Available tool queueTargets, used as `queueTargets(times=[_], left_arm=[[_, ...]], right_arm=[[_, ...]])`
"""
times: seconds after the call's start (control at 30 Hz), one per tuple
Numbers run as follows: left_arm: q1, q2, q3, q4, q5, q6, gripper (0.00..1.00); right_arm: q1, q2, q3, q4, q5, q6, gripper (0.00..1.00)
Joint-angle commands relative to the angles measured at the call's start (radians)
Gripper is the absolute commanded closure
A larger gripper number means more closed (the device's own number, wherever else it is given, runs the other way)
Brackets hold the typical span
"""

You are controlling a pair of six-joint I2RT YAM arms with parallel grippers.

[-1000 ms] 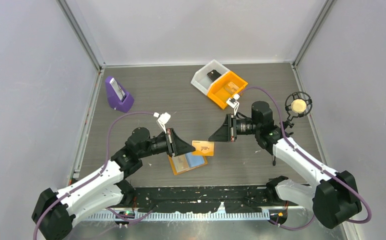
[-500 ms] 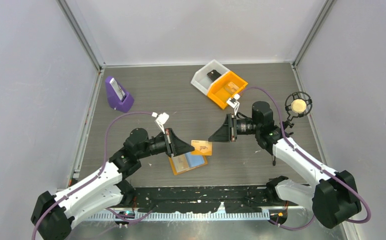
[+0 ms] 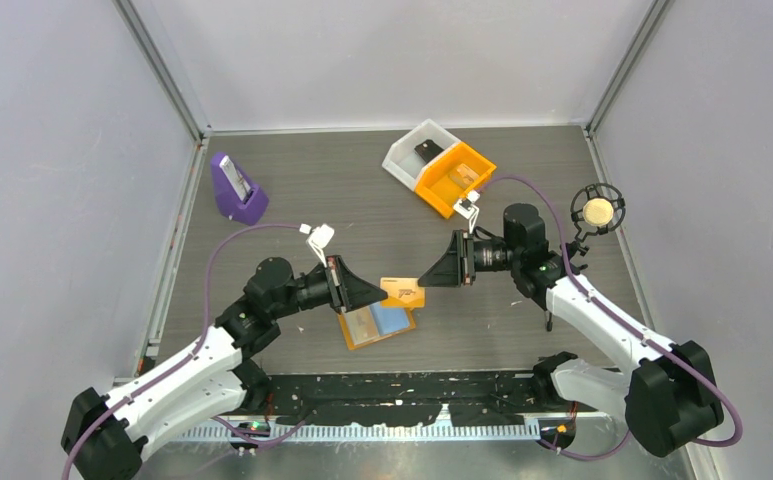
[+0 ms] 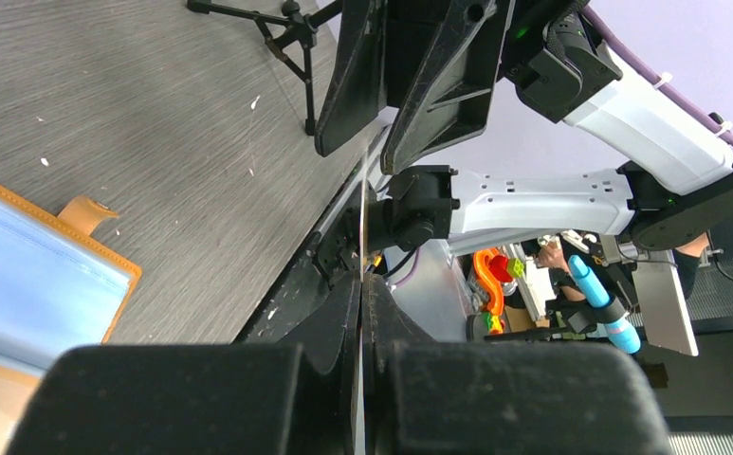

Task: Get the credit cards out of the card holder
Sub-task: Place the credit card in the storage box.

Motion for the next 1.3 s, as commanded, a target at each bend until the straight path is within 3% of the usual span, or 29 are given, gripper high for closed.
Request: queueTargets(times=[0.0, 0.1, 0.23, 0.3, 0.33, 0.43, 0.5, 0.63, 0.67, 0.87, 1.03, 1.27], left_arm=[[-0.001, -0.012, 0.010, 0.040, -0.009, -0.003, 1.00], [-0.001, -0.014, 0.008, 0.049, -0.018, -0.013, 1.00], [-0.001, 0.002, 0.024, 0.040, -0.012, -0.020, 1.00], [-0.001, 0.005, 0.027, 0.030, -0.019, -0.020, 1.00], [-0.001, 0.005, 0.029, 0.020, -0.024, -0.019, 0.95], [-0.001, -0.005, 0.041, -0.035, -0.049, 0.007, 0.69], [-0.001, -0.020, 0.058, -0.104, -0.078, 0.041, 0.60], [-0.001, -0.024, 0.126, -0.297, -0.086, 0.146, 0.09], [-0.001, -0.020, 0.148, -0.329, -0.073, 0.168, 0.02], [-0.001, -0.047, 0.198, -0.474, -0.122, 0.288, 0.00], [-0.002, -0.110, 0.274, -0.684, -0.214, 0.431, 0.00], [-0.001, -0.225, 0.315, -0.930, -0.407, 0.553, 0.00]], right_arm=[[-0.004, -0.011, 0.025, 0.005, -0.010, -0.027, 0.56], [-0.004, -0.027, 0.014, 0.028, -0.015, -0.014, 0.67], [-0.004, -0.034, -0.007, 0.061, -0.021, 0.010, 0.93], [-0.004, -0.044, -0.012, 0.085, -0.012, 0.025, 0.94], [-0.004, -0.051, -0.010, 0.088, -0.001, 0.030, 0.95], [-0.008, -0.055, 0.014, 0.074, 0.021, 0.034, 0.95], [-0.017, -0.054, 0.033, 0.061, 0.046, 0.033, 0.95], [-0.044, -0.033, 0.112, -0.046, 0.133, -0.027, 0.95], [-0.054, -0.022, 0.137, -0.067, 0.155, -0.036, 0.95], [-0.105, 0.069, 0.304, -0.179, 0.266, -0.084, 0.95], [-0.159, 0.239, 0.563, -0.424, 0.564, -0.211, 0.95], [-0.196, 0.487, 0.799, -0.488, 0.779, -0.244, 0.95]])
